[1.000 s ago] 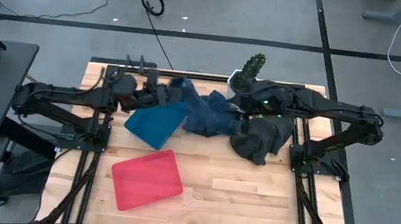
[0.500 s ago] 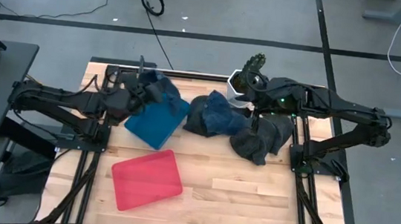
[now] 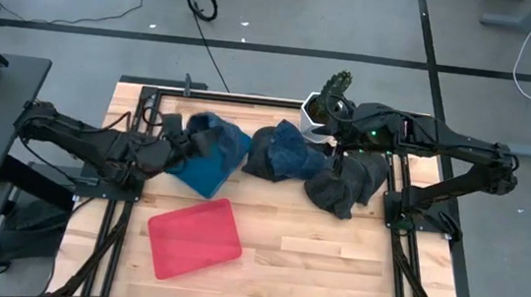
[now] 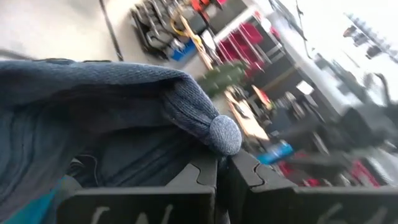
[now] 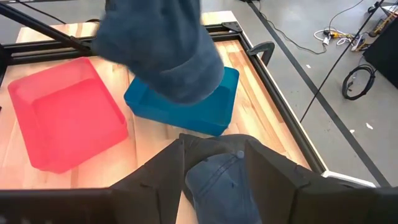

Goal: Pick & Place hat
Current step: Put the right blue cap into the red bin

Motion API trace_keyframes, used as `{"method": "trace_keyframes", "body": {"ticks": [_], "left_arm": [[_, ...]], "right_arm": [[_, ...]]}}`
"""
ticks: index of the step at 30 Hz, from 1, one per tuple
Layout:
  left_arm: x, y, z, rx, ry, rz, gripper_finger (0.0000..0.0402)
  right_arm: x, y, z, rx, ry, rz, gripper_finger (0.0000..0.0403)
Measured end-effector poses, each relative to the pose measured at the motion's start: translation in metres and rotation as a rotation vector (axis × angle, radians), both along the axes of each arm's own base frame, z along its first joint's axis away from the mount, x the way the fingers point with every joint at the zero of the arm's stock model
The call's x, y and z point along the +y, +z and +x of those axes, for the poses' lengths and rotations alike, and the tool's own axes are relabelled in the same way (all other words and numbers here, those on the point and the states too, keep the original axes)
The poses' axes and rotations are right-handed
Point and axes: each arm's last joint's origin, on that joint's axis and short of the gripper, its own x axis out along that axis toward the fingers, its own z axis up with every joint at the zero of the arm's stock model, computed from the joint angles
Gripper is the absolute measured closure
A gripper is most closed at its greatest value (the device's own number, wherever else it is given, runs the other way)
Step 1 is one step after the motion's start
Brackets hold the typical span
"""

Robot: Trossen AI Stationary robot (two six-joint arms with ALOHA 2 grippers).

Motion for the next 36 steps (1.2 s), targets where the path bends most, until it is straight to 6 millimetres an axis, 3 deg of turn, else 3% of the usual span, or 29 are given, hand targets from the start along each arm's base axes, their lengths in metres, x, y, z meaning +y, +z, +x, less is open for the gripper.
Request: {"method": "trace_keyframes", "body": {"ticks": [10,20,36], "left_arm": [[-0.048,0.000,-0.014,-0.056,-0.220,-0.079,0.0394],[-0.082,-0.001,-0.030,-0.071,-0.378,-0.131,0.0394],[-0.135,-0.060,-0.001,0.044,-0.405,-0.221,0.0395]], "right_arm": [[0.000,0.000,0.000,0.001,0.000,0.000,0.0233],[0.000,-0.001,0.000,0.011,0.000,0.000,0.0233],[0.001,-0.010,-0.008,0.132,-0.001,0.029,0.0233]]}}
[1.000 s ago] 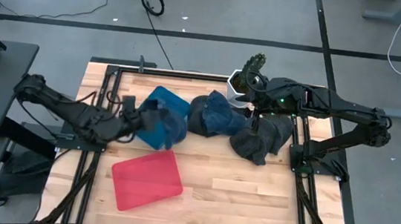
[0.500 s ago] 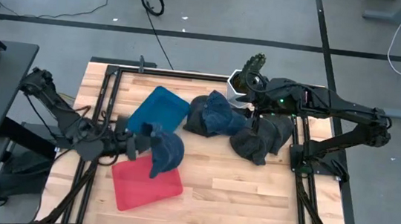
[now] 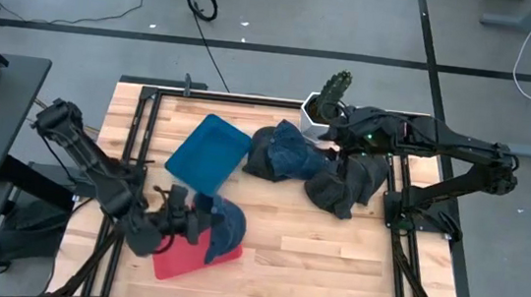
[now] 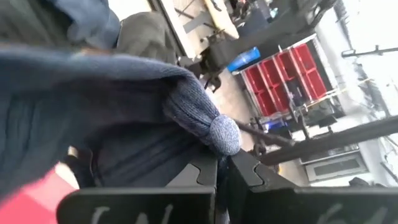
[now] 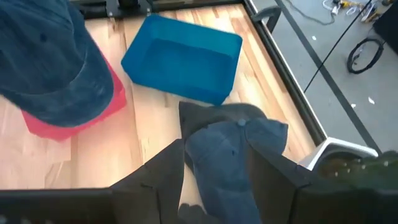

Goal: Pick & Place hat
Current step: Put the right blue cap into the red bin

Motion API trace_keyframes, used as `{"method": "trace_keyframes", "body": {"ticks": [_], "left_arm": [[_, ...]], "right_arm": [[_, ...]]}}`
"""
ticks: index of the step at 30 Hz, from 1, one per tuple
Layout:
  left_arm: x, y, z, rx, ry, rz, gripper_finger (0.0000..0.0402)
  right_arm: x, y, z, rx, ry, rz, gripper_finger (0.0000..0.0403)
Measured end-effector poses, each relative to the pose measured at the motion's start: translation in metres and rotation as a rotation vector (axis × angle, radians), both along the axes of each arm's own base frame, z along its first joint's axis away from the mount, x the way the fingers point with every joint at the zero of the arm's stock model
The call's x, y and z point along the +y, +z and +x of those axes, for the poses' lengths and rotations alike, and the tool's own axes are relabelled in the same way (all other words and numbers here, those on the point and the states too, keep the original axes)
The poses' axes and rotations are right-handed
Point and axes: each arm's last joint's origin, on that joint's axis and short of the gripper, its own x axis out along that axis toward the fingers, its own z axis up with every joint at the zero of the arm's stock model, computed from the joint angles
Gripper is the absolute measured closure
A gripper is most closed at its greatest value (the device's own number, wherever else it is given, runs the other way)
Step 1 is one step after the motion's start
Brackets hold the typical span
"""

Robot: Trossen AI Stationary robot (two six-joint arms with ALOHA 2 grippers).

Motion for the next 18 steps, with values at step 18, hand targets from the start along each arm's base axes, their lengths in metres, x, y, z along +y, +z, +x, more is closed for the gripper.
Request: {"method": "trace_keyframes", "body": {"ticks": [18], "left_arm": [[-0.031,0.002,-0.033,-0.084,0.006,0.015,0.0395]], "right_arm": [[0.001,-0.002,-0.002,0.015,-0.037,0.078,0.0233]]}}
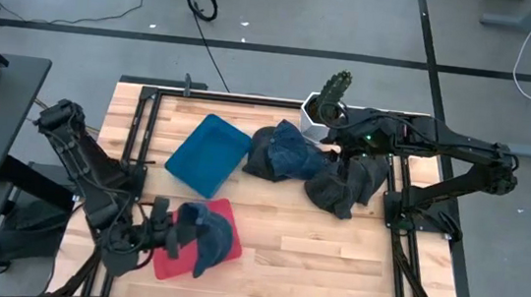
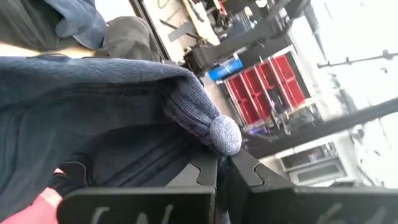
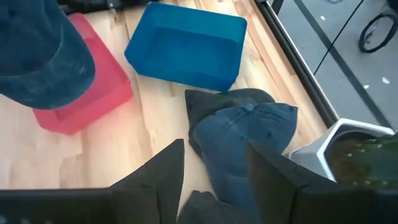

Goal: Pick & Place hat
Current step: Put the right blue cap into the red bin

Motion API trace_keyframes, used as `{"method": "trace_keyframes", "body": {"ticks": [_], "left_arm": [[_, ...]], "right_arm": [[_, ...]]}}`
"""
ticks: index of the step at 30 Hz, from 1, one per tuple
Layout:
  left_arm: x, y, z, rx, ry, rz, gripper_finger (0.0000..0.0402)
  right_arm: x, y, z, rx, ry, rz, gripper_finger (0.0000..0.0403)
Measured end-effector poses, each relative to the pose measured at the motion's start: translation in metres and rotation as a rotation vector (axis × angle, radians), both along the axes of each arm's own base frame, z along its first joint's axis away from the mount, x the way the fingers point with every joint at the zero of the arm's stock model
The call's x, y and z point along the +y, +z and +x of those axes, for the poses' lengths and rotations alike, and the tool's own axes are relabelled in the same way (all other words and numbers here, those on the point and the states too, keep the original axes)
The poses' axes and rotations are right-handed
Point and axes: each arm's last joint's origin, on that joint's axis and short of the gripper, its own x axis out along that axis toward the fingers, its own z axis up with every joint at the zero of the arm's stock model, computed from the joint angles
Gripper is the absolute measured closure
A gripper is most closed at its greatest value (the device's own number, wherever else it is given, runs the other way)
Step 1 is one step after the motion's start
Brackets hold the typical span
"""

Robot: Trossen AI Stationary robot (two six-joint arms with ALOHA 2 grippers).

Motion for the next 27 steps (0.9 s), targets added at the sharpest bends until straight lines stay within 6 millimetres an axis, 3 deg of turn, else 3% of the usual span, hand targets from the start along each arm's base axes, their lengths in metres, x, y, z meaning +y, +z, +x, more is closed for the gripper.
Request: {"method": "trace_keyframes", "body": {"ticks": [12,27], "left_arm": [[0.002,-0.022,-0.015,0.161,-0.029,0.200,0.0395],[-0.009,-0.041,-0.021,0.222,-0.063,0.172,0.0395]], "right_arm": [[0.000,0.005,0.005,-0.101,-0.113,0.116,0.0233],[0.000,0.008,0.007,-0.161,-0.208,0.220,0.0233]]}}
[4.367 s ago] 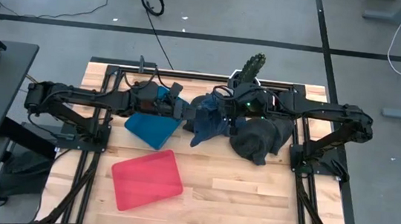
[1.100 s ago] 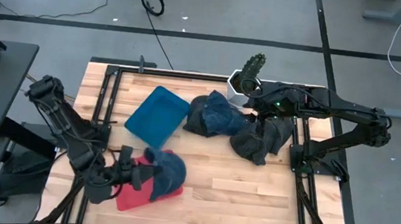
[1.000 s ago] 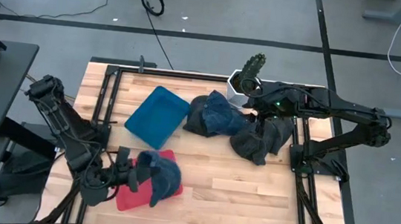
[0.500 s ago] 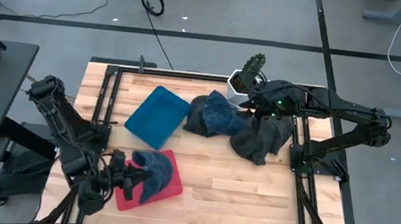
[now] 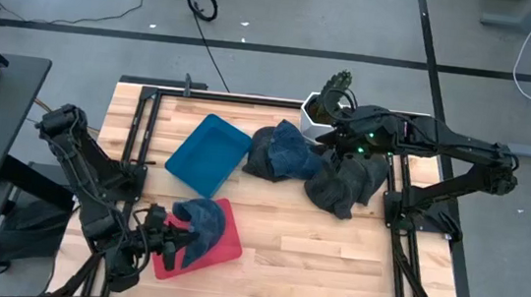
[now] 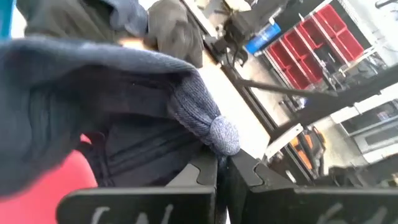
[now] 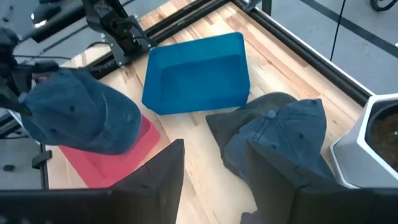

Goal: Pick & Place hat
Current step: Put the right blue cap into the red bin

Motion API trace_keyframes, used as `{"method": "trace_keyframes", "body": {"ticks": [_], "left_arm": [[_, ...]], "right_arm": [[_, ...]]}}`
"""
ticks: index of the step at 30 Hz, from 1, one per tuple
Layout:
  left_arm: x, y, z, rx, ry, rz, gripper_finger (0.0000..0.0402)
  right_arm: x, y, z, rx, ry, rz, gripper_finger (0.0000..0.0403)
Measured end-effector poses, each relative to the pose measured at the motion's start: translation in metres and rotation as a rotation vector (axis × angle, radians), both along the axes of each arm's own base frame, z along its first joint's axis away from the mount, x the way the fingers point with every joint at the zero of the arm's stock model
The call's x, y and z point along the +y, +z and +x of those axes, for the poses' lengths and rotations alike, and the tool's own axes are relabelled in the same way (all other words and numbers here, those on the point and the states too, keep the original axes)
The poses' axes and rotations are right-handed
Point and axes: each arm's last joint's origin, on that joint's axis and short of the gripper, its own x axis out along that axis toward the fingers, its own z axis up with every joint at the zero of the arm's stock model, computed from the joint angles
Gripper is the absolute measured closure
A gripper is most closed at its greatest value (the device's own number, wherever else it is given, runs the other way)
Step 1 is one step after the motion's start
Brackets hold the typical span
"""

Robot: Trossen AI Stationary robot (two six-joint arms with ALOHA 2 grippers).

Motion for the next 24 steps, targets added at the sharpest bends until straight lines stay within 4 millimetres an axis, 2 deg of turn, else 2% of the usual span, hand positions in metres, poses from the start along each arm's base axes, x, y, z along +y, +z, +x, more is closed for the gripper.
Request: {"method": "trace_keyframes", "body": {"ticks": [6,11,20,24], "left_arm": [[-0.014,-0.008,-0.009,-0.001,-0.029,-0.081,0.0395],[-0.017,-0.009,-0.014,0.000,-0.048,-0.083,0.0395],[-0.011,-0.012,-0.004,0.078,-0.055,-0.111,0.0395],[-0.003,-0.016,0.007,0.095,-0.005,-0.083,0.0395]], "right_arm": [[0.000,0.002,0.002,-0.020,0.015,-0.021,0.0233],[0.000,0.001,0.004,-0.012,0.061,-0.081,0.0233],[0.000,-0.001,0.007,0.015,0.107,-0.134,0.0233],[0.000,-0.001,0.007,0.020,0.122,-0.151,0.0233]]}}
